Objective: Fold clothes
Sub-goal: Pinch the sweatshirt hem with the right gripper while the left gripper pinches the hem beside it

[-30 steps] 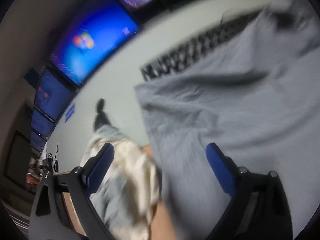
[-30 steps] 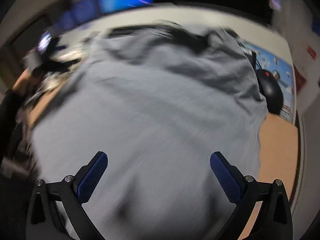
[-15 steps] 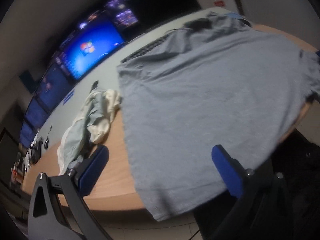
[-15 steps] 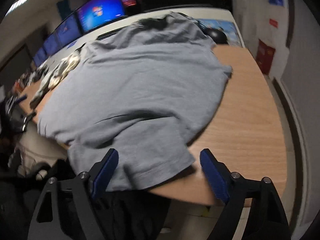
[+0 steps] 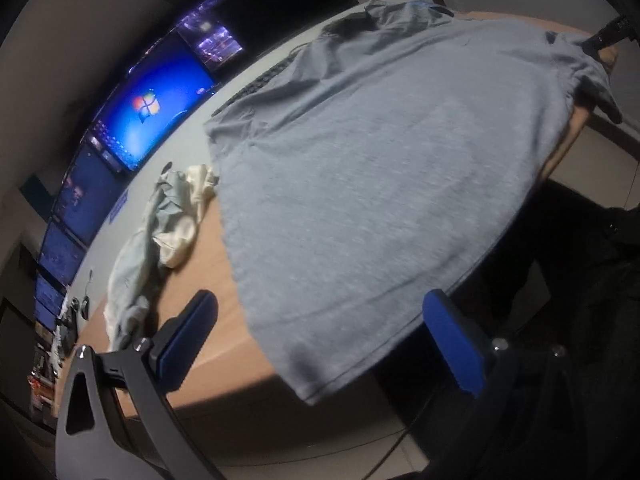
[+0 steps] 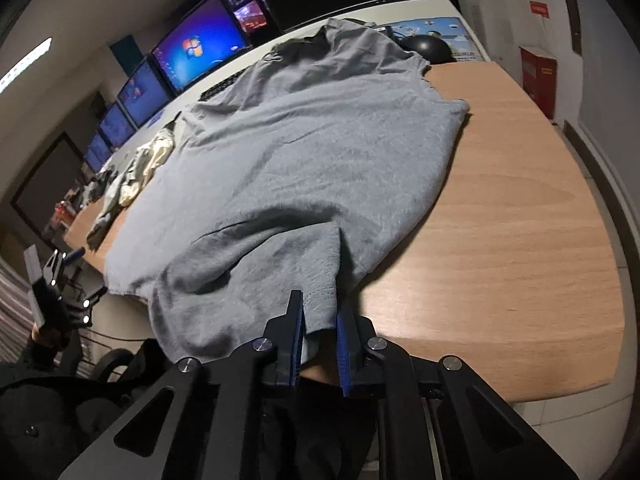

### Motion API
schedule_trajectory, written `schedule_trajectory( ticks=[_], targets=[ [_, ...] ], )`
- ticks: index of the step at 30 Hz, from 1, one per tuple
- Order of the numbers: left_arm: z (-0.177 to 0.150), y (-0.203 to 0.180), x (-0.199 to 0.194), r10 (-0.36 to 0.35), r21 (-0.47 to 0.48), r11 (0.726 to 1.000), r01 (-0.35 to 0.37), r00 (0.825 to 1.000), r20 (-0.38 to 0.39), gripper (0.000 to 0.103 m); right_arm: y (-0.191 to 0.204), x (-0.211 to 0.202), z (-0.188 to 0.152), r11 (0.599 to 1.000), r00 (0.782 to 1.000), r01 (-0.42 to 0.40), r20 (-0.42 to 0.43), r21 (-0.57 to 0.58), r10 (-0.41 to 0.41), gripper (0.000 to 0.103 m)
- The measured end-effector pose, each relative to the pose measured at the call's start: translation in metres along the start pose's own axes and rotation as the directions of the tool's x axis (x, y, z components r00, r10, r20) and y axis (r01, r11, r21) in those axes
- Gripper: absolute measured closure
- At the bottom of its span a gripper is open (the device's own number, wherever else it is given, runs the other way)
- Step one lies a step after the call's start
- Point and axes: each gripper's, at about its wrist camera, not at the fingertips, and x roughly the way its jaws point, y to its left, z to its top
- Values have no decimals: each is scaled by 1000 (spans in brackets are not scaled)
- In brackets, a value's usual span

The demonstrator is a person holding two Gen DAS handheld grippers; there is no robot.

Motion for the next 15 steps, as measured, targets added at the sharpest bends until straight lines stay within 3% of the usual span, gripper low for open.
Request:
schedule_trajectory(
  ticks=[5, 8, 12, 15],
  targets=[
    [-17, 22, -1, -120, -218, 968, 121, 993, 16, 0, -3, 2, 1, 999, 1000, -6, 23, 43, 5, 83],
    [-27, 34, -2, -176, -317, 932, 177, 984, 31, 0, 1, 2, 1, 998, 999, -33, 33, 47, 31, 64],
    [-45, 37, 6, -277, -459, 851, 255, 961, 19, 0, 18, 5, 1, 999, 999, 31, 41, -16, -30, 40],
    [-52, 29, 19, -354, -522, 795, 309, 935, 15, 0, 26, 9, 1, 995, 996, 83, 49, -58, -81, 34]
  ],
)
